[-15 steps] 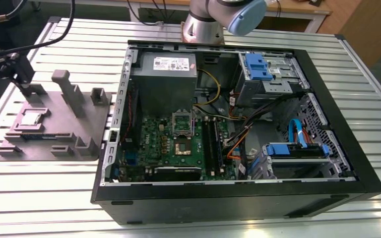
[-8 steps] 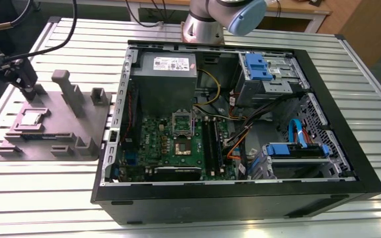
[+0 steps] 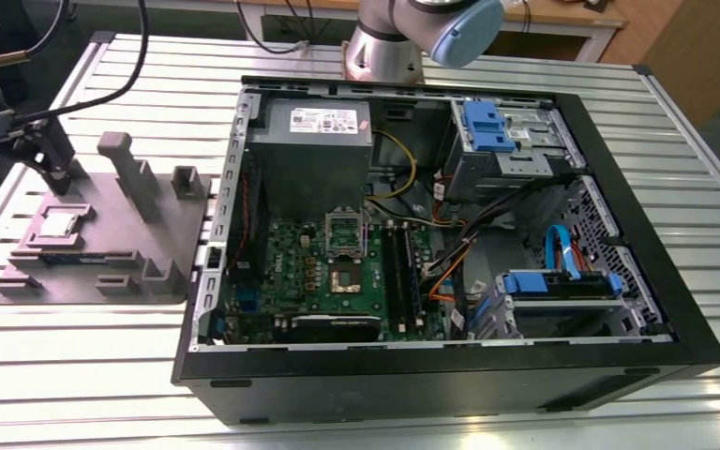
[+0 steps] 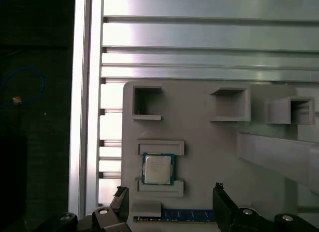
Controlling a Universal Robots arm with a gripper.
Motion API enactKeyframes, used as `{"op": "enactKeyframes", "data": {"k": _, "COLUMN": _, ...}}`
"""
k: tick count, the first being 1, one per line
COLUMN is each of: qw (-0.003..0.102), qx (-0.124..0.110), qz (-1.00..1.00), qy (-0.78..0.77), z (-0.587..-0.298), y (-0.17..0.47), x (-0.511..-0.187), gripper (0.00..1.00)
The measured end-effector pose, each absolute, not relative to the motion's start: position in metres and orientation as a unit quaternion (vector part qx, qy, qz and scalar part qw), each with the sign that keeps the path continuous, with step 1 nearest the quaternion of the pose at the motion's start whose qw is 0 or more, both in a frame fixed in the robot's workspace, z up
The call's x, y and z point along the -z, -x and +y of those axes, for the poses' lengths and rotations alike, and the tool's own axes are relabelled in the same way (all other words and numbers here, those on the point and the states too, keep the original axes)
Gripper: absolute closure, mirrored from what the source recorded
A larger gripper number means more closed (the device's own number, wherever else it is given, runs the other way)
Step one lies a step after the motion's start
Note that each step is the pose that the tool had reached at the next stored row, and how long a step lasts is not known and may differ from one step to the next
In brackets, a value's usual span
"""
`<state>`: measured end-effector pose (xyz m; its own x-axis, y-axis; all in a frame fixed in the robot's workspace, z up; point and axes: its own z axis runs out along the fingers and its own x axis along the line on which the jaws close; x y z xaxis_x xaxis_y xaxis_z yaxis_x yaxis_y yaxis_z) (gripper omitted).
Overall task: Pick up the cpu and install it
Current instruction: 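Pick up the cpu and move it towards the insertion slot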
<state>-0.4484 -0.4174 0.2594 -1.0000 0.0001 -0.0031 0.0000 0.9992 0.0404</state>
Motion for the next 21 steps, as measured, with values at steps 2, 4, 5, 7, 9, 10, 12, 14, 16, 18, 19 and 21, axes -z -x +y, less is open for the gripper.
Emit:
{"op": "enactKeyframes", "data": {"k": 2, "qw": 0.002, "qx": -0.02, "qz": 1.0, "qy": 0.0, "z": -0.417, "y": 0.448, "x": -0.258, "gripper": 0.24}}
{"op": "enactKeyframes", "data": {"k": 4, "qw": 0.002, "qx": -0.02, "qz": 1.0, "qy": 0.0, "z": -0.417, "y": 0.448, "x": -0.254, "gripper": 0.24}}
{"op": "enactKeyframes", "data": {"k": 5, "qw": 0.002, "qx": -0.02, "qz": 1.0, "qy": 0.0, "z": -0.417, "y": 0.448, "x": -0.254, "gripper": 0.24}}
{"op": "enactKeyframes", "data": {"k": 7, "qw": 0.002, "qx": -0.02, "qz": 1.0, "qy": 0.0, "z": -0.417, "y": 0.448, "x": -0.252, "gripper": 0.24}}
{"op": "enactKeyframes", "data": {"k": 9, "qw": 0.002, "qx": -0.02, "qz": 1.0, "qy": 0.0, "z": -0.417, "y": 0.448, "x": -0.25, "gripper": 0.24}}
{"op": "enactKeyframes", "data": {"k": 10, "qw": 0.002, "qx": -0.02, "qz": 1.0, "qy": 0.0, "z": -0.417, "y": 0.448, "x": -0.25, "gripper": 0.24}}
{"op": "enactKeyframes", "data": {"k": 12, "qw": 0.002, "qx": -0.02, "qz": 1.0, "qy": 0.0, "z": -0.418, "y": 0.448, "x": -0.248, "gripper": 0.24}}
{"op": "enactKeyframes", "data": {"k": 14, "qw": 0.002, "qx": -0.02, "qz": 1.0, "qy": 0.0, "z": -0.418, "y": 0.448, "x": -0.246, "gripper": 0.24}}
{"op": "enactKeyframes", "data": {"k": 16, "qw": 0.002, "qx": -0.02, "qz": 1.0, "qy": 0.0, "z": -0.418, "y": 0.448, "x": -0.242, "gripper": 0.24}}
{"op": "enactKeyframes", "data": {"k": 18, "qw": 0.002, "qx": -0.02, "qz": 1.0, "qy": 0.0, "z": -0.418, "y": 0.447, "x": -0.239, "gripper": 0.24}}
{"op": "enactKeyframes", "data": {"k": 19, "qw": 0.002, "qx": -0.02, "qz": 1.0, "qy": -0.001, "z": -0.418, "y": 0.447, "x": -0.237, "gripper": 0.24}}
{"op": "enactKeyframes", "data": {"k": 21, "qw": 0.002, "qx": -0.02, "qz": 1.0, "qy": -0.007, "z": -0.418, "y": 0.447, "x": -0.233, "gripper": 0.24}}
